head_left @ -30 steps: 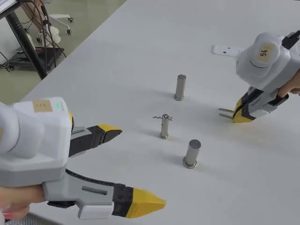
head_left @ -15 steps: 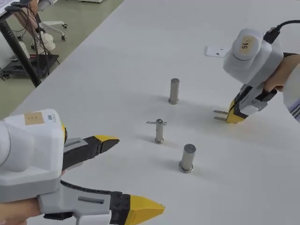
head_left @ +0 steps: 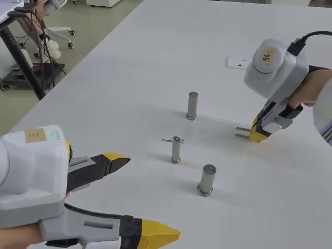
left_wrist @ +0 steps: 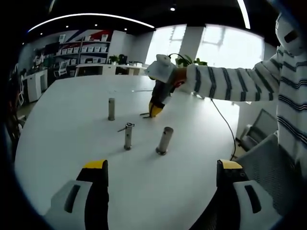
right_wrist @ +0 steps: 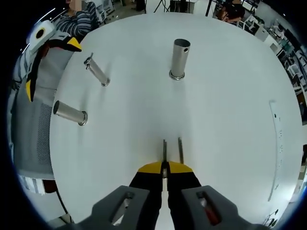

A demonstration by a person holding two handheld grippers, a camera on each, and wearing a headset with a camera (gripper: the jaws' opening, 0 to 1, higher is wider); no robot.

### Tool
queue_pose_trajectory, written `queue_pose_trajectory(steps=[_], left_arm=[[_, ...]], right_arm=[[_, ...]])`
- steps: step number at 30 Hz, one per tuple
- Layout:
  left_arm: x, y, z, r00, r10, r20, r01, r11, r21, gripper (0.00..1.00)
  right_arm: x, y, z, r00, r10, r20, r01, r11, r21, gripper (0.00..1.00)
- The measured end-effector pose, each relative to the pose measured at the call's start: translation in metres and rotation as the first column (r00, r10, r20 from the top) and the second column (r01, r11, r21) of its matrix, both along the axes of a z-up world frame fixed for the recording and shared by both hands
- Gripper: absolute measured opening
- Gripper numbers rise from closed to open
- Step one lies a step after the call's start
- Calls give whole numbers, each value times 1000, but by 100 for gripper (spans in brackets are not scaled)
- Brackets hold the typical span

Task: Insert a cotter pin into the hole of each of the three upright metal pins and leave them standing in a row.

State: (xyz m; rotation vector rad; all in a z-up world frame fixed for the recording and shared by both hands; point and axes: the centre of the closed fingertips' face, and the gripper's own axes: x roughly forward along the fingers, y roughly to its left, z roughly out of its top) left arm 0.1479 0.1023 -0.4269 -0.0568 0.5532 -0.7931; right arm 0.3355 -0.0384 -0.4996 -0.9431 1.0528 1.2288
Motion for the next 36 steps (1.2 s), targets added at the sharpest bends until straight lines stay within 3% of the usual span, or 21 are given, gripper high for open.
queue_pose_trajectory(steps=[5,11,15,17,22,26,27,30,33,36], left_arm=[[-1,0,1,1000,9,-6,-9,1000,-11,89],[0,-2,8,1000,9,14,-9,1000,-15,89],[2,-3,15,1000,12,24,-11,999,-37,83],[3,-3,17,999,14,30,-13,999,-34,83],[2,-7,16,1000,7,17,-7,999,-38,83],[3,-10,14,1000,9,1,-9,999,-44,82],[4,-10,15,1000,11,1,-11,999,-45,81],[7,-12,18,1000,19,1,-19,998,-63,80],[11,-12,22,1000,24,5,-23,997,-74,80],[15,-12,26,1000,27,12,-26,996,-80,80]], right_arm=[[-2,3,1,999,-31,21,30,998,62,0],[-8,4,4,998,-46,48,41,994,99,0],[-12,4,8,996,-55,65,46,990,134,0],[-13,3,11,994,-89,69,79,986,147,0],[-16,4,22,984,-150,94,126,968,217,0],[-19,-3,34,972,-172,159,131,962,241,0],[-19,-3,39,967,-182,180,130,955,267,0],[-25,-1,50,958,-226,178,153,924,351,0],[-33,-5,59,947,-248,205,157,912,380,0],[-37,-6,68,932,-275,235,154,890,428,0]])
